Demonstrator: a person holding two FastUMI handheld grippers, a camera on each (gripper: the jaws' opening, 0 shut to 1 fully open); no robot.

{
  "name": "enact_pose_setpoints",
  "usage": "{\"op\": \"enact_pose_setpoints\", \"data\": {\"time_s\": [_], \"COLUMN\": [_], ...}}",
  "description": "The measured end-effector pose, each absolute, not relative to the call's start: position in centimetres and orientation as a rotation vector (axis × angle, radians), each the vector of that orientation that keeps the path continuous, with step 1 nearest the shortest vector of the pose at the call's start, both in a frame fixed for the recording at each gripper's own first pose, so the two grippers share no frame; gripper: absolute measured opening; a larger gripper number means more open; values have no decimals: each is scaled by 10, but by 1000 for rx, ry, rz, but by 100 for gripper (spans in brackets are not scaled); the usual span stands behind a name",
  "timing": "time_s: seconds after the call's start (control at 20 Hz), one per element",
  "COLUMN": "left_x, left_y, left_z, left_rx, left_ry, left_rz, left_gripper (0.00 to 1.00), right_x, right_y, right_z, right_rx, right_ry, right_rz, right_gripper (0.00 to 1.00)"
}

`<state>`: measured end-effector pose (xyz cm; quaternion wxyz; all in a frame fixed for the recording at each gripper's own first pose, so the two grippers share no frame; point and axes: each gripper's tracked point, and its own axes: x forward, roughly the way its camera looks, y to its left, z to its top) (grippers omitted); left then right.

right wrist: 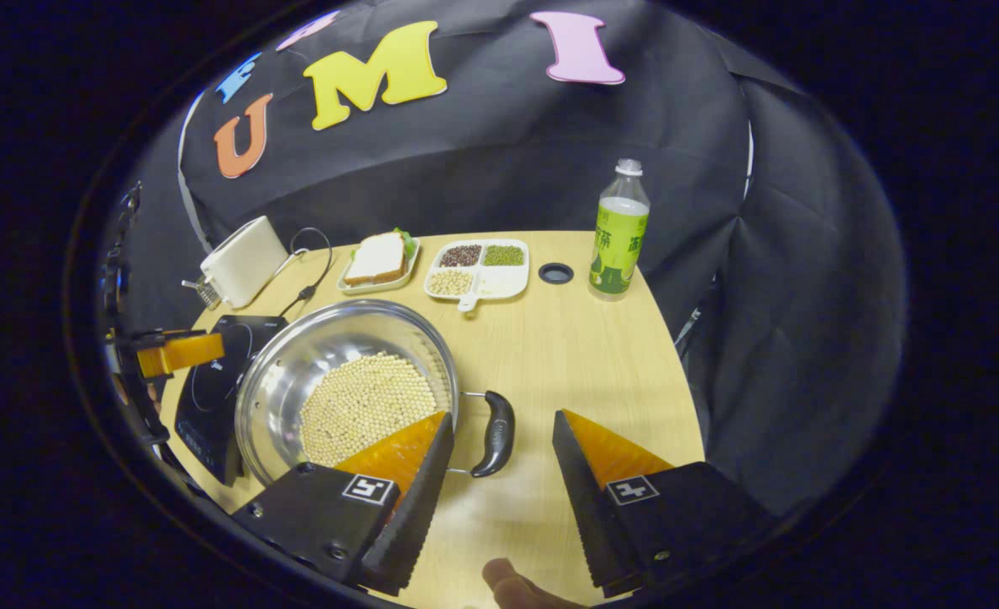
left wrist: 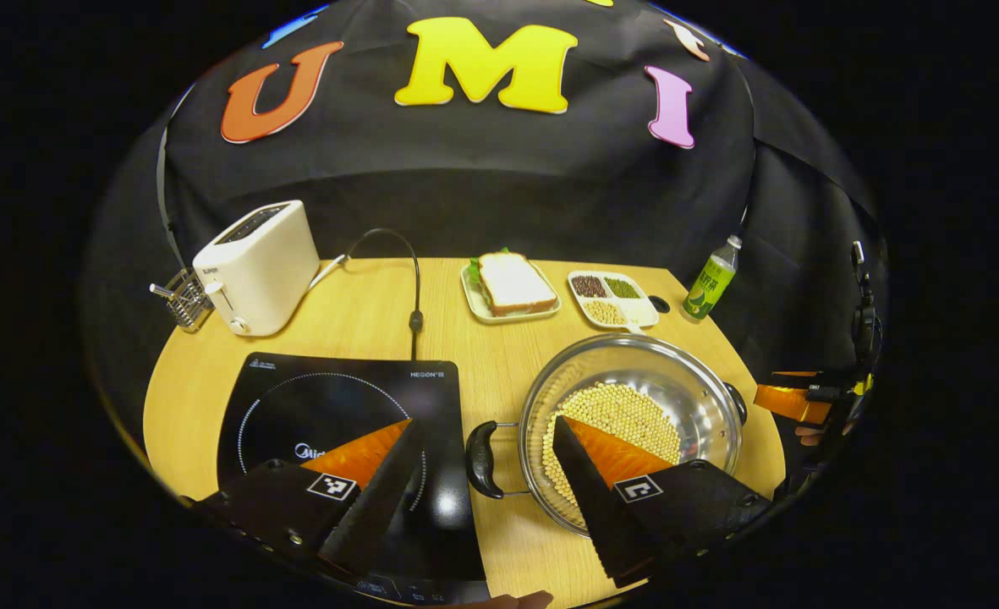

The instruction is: First push the handle of the pot to place it horizontally, then grasp the pot with both hands and set it on the induction cooktop.

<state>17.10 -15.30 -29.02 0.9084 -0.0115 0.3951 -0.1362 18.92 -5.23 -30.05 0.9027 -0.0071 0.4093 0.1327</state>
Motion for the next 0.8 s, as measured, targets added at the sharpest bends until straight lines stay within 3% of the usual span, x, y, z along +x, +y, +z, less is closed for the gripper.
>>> {"op": "enact_pose_setpoints", "data": {"time_s": [0.5, 0.7, 0.8], "left_x": [181, 184, 182], "left_y": [-162, -159, -163], "left_z": [-335, -344, -346], "left_rx": [53, 75, 64], "left_ry": [919, 917, 920], "left_rz": [-265, -243, -246], "left_gripper": [94, 84, 85], "right_x": [203, 204, 201], "right_y": [-43, -37, -34], "right_z": [-335, -344, -349], "right_rx": [31, 84, 113], "right_ry": [932, 942, 956], "right_rz": [263, 265, 262], "right_gripper": [77, 75, 74]}}
